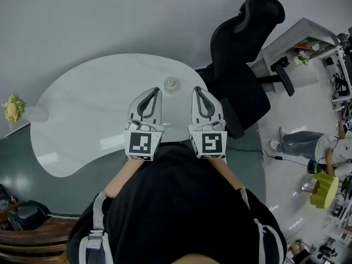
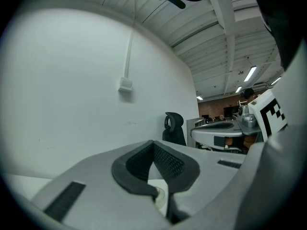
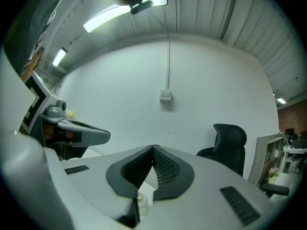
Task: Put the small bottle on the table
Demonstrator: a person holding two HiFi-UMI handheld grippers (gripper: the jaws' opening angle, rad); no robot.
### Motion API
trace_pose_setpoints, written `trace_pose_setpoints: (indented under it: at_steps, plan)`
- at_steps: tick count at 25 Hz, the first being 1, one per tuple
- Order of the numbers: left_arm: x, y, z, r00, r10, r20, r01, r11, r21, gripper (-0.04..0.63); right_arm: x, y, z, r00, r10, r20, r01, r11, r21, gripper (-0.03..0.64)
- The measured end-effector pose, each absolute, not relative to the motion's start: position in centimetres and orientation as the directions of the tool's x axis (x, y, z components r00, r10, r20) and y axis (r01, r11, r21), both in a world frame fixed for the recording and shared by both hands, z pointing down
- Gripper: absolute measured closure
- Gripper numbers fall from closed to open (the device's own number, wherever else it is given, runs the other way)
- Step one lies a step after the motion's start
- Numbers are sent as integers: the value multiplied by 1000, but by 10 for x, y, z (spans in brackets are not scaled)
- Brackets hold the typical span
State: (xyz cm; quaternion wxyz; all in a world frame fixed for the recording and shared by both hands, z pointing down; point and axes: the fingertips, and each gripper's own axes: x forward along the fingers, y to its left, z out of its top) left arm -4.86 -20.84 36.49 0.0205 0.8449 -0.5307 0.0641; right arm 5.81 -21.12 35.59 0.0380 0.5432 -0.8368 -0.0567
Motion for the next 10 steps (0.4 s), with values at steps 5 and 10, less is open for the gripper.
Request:
trace_pose_setpoints:
  at_steps: [5, 10]
  plan:
    - [-48, -209, 369, 432, -892, 131, -898, -440, -32, 588, 56, -212, 360, -414, -910, 6, -901, 411, 143, 597]
    - [-51, -209, 369, 431, -893, 128, -898, -438, -35, 588, 53, -213, 360, -414, -910, 4, -901, 411, 141, 597]
